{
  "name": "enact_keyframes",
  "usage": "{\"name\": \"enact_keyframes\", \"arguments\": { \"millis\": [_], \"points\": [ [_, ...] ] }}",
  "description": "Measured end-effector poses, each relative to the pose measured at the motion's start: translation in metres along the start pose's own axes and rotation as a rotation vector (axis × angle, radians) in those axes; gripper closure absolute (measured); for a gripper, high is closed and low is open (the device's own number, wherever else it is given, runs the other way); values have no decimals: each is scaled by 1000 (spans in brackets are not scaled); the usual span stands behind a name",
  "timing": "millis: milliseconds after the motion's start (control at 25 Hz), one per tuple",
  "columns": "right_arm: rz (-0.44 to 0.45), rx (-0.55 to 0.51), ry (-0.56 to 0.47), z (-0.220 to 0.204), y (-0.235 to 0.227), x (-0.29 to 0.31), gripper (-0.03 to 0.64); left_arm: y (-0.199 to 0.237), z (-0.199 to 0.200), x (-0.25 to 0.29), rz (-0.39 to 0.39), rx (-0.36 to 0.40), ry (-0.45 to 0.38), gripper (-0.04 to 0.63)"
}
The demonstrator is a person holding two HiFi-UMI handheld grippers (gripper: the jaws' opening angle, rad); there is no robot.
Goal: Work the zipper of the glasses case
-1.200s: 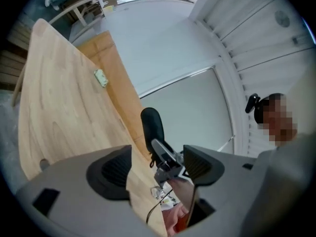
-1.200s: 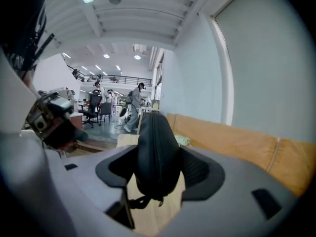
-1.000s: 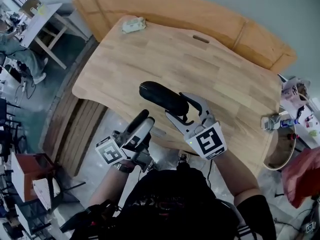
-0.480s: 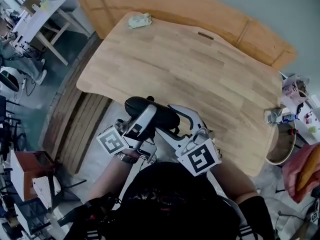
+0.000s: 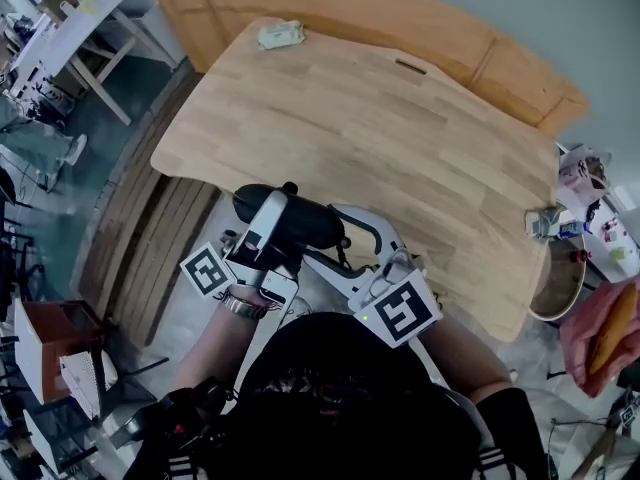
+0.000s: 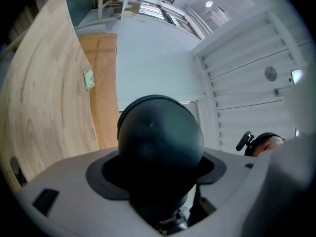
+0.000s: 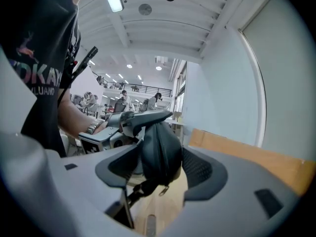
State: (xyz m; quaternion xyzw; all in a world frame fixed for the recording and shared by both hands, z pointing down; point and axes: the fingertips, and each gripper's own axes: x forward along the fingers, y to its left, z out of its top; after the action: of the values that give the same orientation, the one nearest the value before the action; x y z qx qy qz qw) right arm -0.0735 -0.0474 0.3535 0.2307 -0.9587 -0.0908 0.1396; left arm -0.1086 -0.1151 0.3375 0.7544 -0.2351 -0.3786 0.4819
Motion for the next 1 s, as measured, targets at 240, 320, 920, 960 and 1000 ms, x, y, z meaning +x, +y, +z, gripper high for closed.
{"name": "enact_keyframes", "arguments": {
  "millis": [240, 320, 920, 960, 1000],
  "points": [
    [54, 559, -287, 8, -18, -24, 333, -14, 25, -6, -55, 0, -28, 238],
    [132, 771, -335, -3, -21, -30, 334, -19, 27, -6, -82, 0, -25, 238],
    [542, 1469, -673, -13, -23, -35, 448, -45, 24, 3, -246, -133, -9, 238],
    [549, 1482, -677, -13, -23, -34, 451, -45, 23, 2, -249, -140, -12, 238],
    [557, 1491, -686, -10, -23, -34, 457, -45, 23, 2, -249, -142, -12, 238]
  ]
}}
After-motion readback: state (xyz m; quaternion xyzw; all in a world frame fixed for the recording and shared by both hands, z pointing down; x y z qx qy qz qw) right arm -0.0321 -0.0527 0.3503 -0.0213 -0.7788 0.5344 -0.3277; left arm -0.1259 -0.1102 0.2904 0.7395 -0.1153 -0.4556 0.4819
